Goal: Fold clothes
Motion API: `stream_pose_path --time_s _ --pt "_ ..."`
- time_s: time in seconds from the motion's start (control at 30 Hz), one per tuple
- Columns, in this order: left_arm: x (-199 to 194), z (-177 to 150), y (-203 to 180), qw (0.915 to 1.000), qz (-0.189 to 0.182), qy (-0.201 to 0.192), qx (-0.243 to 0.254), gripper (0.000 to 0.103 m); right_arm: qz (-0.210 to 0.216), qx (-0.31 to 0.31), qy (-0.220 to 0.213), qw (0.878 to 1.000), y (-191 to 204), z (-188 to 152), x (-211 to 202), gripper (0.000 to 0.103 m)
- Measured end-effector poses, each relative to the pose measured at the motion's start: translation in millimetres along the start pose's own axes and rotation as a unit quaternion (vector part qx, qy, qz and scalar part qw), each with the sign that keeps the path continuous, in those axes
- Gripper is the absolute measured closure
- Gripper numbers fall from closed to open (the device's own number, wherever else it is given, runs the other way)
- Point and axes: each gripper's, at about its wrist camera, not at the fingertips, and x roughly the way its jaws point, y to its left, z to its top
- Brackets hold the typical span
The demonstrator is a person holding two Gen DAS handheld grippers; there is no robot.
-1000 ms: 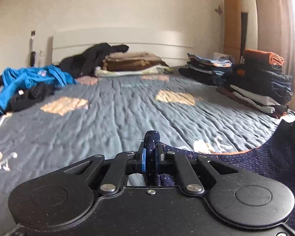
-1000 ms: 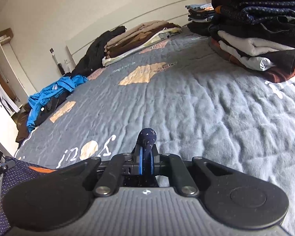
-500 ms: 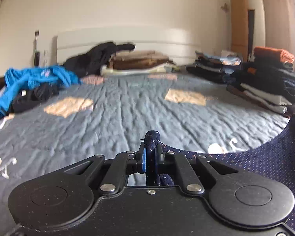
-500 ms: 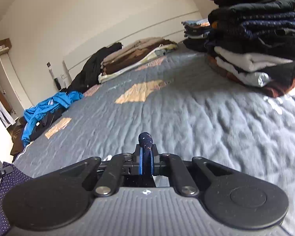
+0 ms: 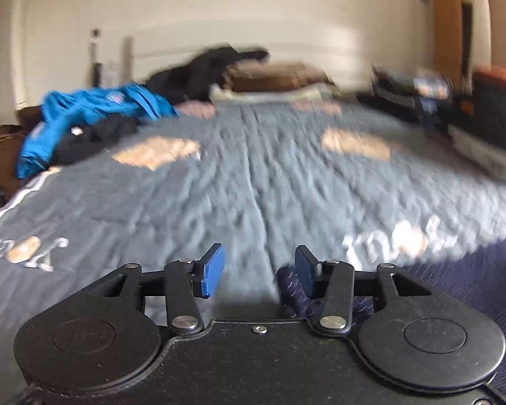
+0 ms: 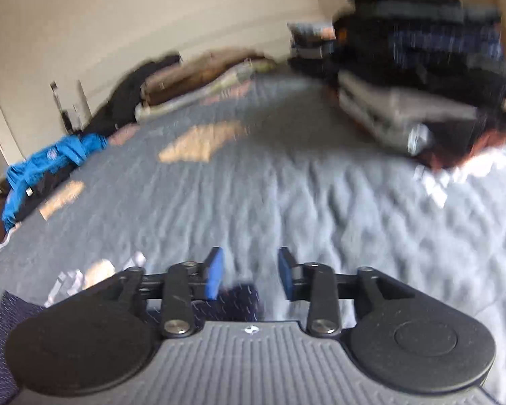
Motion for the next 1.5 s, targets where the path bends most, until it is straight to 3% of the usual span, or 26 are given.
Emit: stream_pose_path --time_s 0.17,0.27,0.4,0.53,0.67,0.83,0.97,1.03,1.13,1.2,1.27,1.3,1.37,1.43,1.5 --pt "-46 -28 -69 0.996 -0.083 -0.018 -0.027 0.046 0.066 -0.037 0.024 0.997 55 -16 -31 0.05" --pt "-53 -60 -108 0.9956 -0.092 -0.013 -0.016 0.046 0.082 -0.073 0.048 0.993 99 -54 -44 0.049" --pt "-57 -99 -145 0.9957 -0.093 0.004 0.008 0.046 0.065 -0.113 0.07 0.989 135 -108 -55 0.049" --pt "-44 -120 -135 0.9964 -0.068 0.041 0.029 0.043 0.044 -0.12 0.079 0.989 133 -139 -56 0.049" --pt "-48 -130 -105 0.9975 -0.048 0.044 0.026 0.039 0.014 -0.108 0.058 0.992 106 -147 -56 0.049" --pt "-55 -135 -60 0.9981 0.047 0.038 0.01 0.039 -0.01 -0.101 0.037 0.994 80 -145 -67 0.05" --pt "-65 -133 -41 0.997 0.073 0.021 -0.012 0.035 -0.004 -0.096 0.026 0.995 78 -144 -82 0.052" --pt "-82 -124 -39 0.9976 0.054 -0.006 -0.043 0.038 0.0 -0.094 0.021 0.995 76 -143 -90 0.052" --pt "-97 -107 -47 0.9947 -0.071 -0.01 -0.073 0.038 0.004 -0.09 0.012 0.996 74 -142 -101 0.049" --pt "-98 -103 -58 0.9859 -0.149 0.018 -0.074 0.038 0.034 -0.08 0.003 0.996 81 -140 -115 0.049" --pt "-99 -100 -69 0.9708 -0.223 0.052 -0.072 0.037 0.061 -0.061 0.005 0.996 88 -142 -124 0.048" --pt "-96 -103 -75 0.9666 -0.239 0.069 -0.062 0.037 0.071 -0.053 0.014 0.996 90 -145 -124 0.048" --pt "-85 -116 -82 0.9675 -0.224 0.109 -0.043 0.037 0.078 -0.043 0.031 0.996 91 -152 -124 0.048" --pt "-72 -132 -81 0.9658 -0.203 0.158 -0.03 0.037 0.051 -0.051 0.048 0.996 87 -162 -120 0.048" --pt "-72 -139 -72 0.9642 -0.208 0.164 -0.01 0.038 0.03 -0.049 0.065 0.996 81 -171 -116 0.048"
